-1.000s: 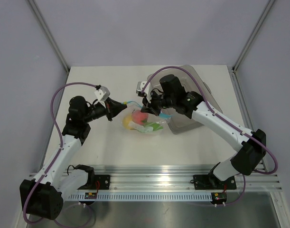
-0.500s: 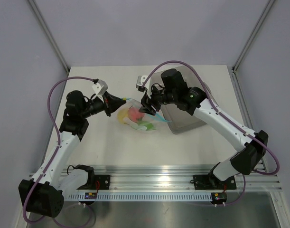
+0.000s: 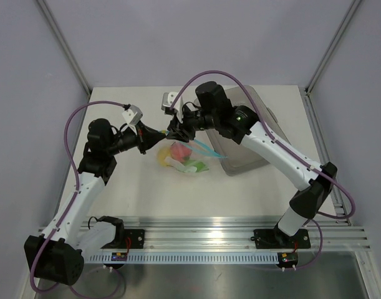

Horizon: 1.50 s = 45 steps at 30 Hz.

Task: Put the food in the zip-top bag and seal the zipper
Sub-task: Zip the zipper food storage bag at the center of the board.

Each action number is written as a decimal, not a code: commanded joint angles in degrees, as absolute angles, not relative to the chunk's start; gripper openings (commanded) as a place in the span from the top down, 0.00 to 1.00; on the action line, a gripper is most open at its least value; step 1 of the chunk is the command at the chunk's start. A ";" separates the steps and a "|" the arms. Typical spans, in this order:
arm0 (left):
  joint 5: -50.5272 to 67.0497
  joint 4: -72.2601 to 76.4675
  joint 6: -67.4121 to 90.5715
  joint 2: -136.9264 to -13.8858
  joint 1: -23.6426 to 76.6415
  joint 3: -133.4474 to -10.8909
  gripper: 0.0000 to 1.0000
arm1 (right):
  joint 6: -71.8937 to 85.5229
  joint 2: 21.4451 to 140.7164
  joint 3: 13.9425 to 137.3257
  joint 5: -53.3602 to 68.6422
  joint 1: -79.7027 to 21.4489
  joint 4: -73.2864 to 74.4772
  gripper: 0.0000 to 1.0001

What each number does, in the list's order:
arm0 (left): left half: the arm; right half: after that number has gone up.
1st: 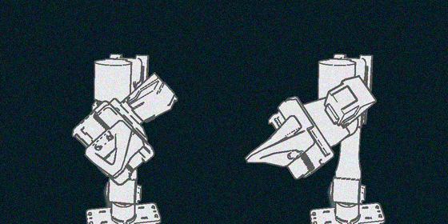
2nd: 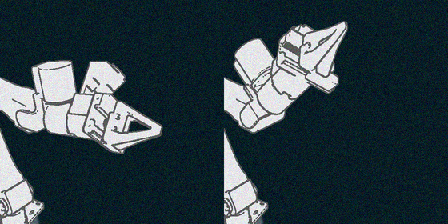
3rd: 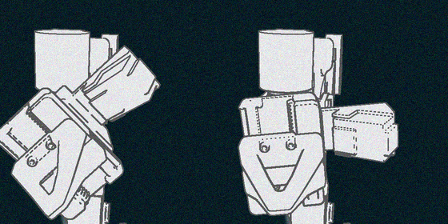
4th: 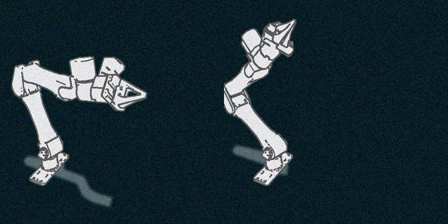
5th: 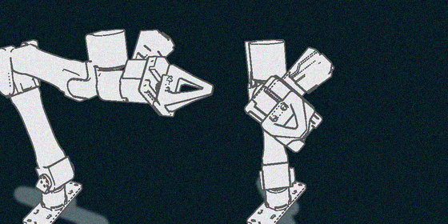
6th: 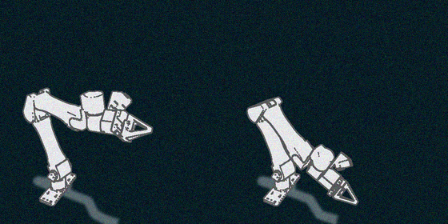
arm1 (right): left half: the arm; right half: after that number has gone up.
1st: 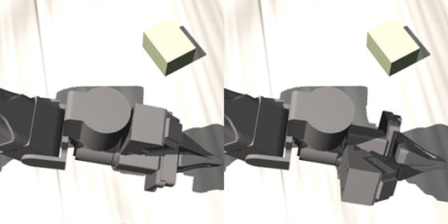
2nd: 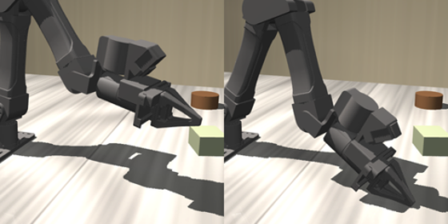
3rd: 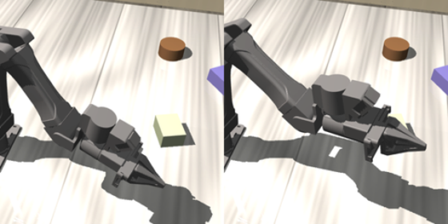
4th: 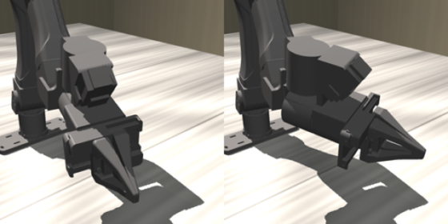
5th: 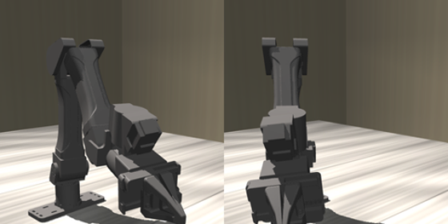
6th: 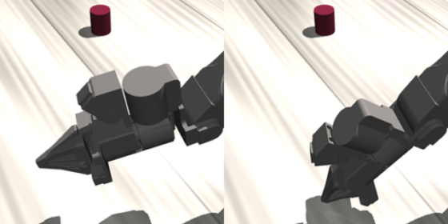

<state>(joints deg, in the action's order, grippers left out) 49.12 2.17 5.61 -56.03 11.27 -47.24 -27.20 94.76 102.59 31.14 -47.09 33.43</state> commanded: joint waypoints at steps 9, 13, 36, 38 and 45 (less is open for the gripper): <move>50.10 2.99 4.04 -55.02 10.90 -50.10 1.00 | -29.44 100.46 109.69 30.67 -48.96 35.25 0.68; 50.54 3.08 4.04 -55.02 10.90 -50.10 1.00 | -29.27 100.81 109.86 31.37 -49.04 35.16 0.69; 51.24 3.43 4.57 -54.58 10.81 -50.01 1.00 | -28.13 103.62 110.39 33.40 -49.39 35.33 0.69; 51.33 3.34 4.48 -54.49 10.81 -50.10 1.00 | -28.30 103.97 111.00 33.84 -49.48 36.12 0.64; 51.24 2.90 4.04 -54.14 10.90 -49.92 1.00 | -28.48 103.10 110.22 33.05 -49.39 35.69 0.46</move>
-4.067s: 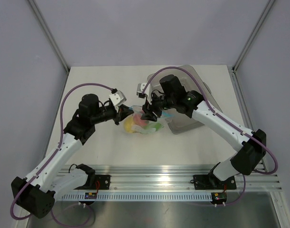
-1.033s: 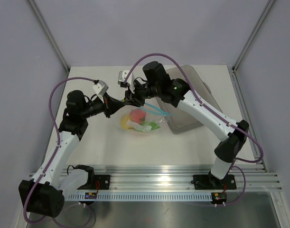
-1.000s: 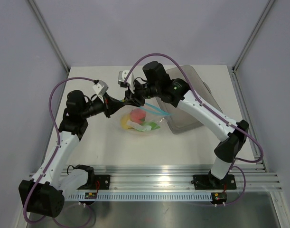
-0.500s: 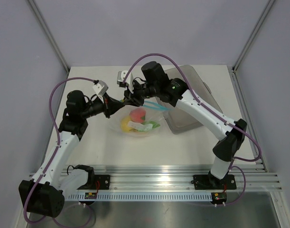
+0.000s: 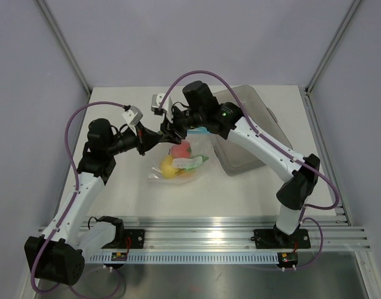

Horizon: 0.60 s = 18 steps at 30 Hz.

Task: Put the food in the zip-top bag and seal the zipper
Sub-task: Zip the zipper food storage bag at the center of the board.

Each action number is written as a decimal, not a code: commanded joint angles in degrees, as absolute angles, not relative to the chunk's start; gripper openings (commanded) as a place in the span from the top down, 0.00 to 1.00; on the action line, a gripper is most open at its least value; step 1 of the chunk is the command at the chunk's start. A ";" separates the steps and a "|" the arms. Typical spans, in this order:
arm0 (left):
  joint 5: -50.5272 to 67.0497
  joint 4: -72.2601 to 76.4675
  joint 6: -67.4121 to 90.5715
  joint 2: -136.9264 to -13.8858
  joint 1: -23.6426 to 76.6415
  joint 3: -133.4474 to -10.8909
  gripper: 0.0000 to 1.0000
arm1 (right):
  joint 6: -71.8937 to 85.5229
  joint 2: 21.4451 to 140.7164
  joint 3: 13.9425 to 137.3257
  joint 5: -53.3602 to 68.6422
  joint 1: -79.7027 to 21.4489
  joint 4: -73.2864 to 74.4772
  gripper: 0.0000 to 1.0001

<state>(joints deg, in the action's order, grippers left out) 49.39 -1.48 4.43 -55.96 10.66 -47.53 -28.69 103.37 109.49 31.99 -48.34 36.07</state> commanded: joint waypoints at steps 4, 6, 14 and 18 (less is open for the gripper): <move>51.42 2.55 3.61 -53.79 10.90 -50.01 1.00 | -29.53 102.13 108.63 30.24 -49.39 33.84 0.47; 51.24 2.20 3.25 -53.61 10.90 -50.10 1.00 | -30.23 101.87 108.81 28.66 -49.39 34.36 0.41; 51.85 1.05 1.94 -53.44 10.81 -50.19 1.00 | -35.07 100.02 112.76 34.62 -46.42 42.18 0.42; 53.17 0.88 1.06 -53.70 10.81 -50.19 1.00 | -34.63 99.05 113.47 39.72 -44.38 42.89 0.41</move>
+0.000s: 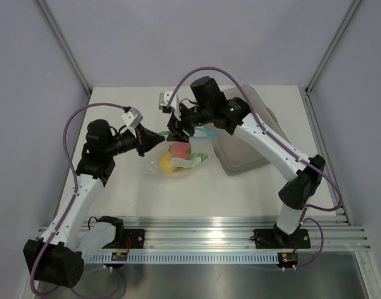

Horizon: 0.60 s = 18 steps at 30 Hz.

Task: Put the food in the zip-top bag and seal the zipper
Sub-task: Zip the zipper food storage bag at the center of the board.

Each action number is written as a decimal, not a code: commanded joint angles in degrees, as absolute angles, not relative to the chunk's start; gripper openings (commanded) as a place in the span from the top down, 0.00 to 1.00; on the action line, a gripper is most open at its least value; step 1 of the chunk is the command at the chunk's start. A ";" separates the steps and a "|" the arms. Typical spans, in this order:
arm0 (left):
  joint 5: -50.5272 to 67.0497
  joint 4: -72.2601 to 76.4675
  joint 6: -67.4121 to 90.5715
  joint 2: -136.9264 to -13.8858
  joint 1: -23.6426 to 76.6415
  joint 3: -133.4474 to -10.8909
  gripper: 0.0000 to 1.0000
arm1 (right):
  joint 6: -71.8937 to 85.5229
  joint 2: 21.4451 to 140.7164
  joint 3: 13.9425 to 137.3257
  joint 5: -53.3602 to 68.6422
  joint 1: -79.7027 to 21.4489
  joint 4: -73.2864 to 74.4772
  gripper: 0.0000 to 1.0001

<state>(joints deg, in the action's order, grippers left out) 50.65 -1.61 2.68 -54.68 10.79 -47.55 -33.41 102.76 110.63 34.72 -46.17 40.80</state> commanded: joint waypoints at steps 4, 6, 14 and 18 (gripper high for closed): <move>54.23 1.06 0.97 -54.05 10.81 -50.62 1.00 | -34.98 100.10 115.13 41.39 -44.30 44.82 0.42; 54.32 0.88 0.97 -54.23 10.81 -50.80 1.00 | -34.89 101.25 116.19 41.75 -44.30 45.61 0.42; 54.32 0.35 0.79 -54.23 10.81 -51.15 1.00 | -32.61 103.71 118.39 45.44 -44.38 45.70 0.46; 54.32 0.35 0.79 -54.05 10.81 -51.15 1.00 | -31.73 104.76 118.83 47.19 -44.47 45.44 0.50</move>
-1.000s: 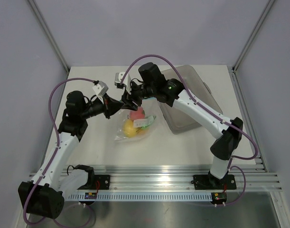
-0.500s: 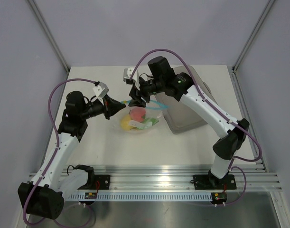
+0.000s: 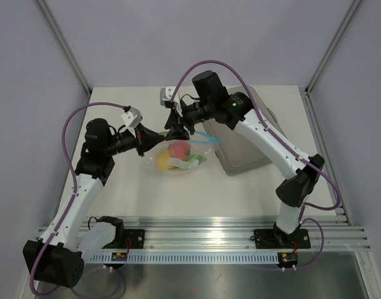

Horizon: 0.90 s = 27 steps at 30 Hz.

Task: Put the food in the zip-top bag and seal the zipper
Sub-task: Zip the zipper food storage bag at the center of the board.

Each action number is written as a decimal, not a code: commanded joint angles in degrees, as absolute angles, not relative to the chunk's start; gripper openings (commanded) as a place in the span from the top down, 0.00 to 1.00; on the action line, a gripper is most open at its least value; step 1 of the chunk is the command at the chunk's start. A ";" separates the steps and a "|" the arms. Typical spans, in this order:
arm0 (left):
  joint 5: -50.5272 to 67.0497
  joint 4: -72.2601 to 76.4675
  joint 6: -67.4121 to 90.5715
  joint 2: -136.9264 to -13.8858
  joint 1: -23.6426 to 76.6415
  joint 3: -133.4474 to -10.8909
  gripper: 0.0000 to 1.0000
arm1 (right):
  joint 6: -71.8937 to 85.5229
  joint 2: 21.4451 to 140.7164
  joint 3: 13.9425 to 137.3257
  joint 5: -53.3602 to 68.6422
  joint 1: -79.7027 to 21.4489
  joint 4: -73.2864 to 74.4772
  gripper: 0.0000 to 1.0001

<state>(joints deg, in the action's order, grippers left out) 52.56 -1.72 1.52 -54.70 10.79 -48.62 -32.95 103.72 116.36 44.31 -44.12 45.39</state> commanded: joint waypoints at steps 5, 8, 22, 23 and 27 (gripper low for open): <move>54.49 0.44 0.88 -54.05 10.81 -51.15 1.00 | -31.29 105.99 119.00 47.20 -44.47 44.91 0.55; 54.49 0.53 0.88 -54.14 10.81 -51.15 1.00 | -31.11 106.08 119.09 47.02 -44.47 44.47 0.60; 55.02 0.70 1.14 -54.05 10.81 -51.41 1.00 | -30.59 106.08 118.56 46.32 -44.47 43.95 1.00; 55.19 0.36 1.06 -54.05 10.81 -51.50 1.00 | -30.50 106.17 118.39 46.06 -44.47 43.95 1.00; 55.81 -3.07 -2.00 -54.05 10.72 -52.82 0.90 | -30.50 105.82 117.60 45.27 -44.39 43.33 1.00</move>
<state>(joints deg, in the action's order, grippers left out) 53.76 -2.83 0.86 -54.70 10.79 -49.15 -31.03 106.19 116.68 45.54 -44.12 45.04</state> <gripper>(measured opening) 0.062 0.142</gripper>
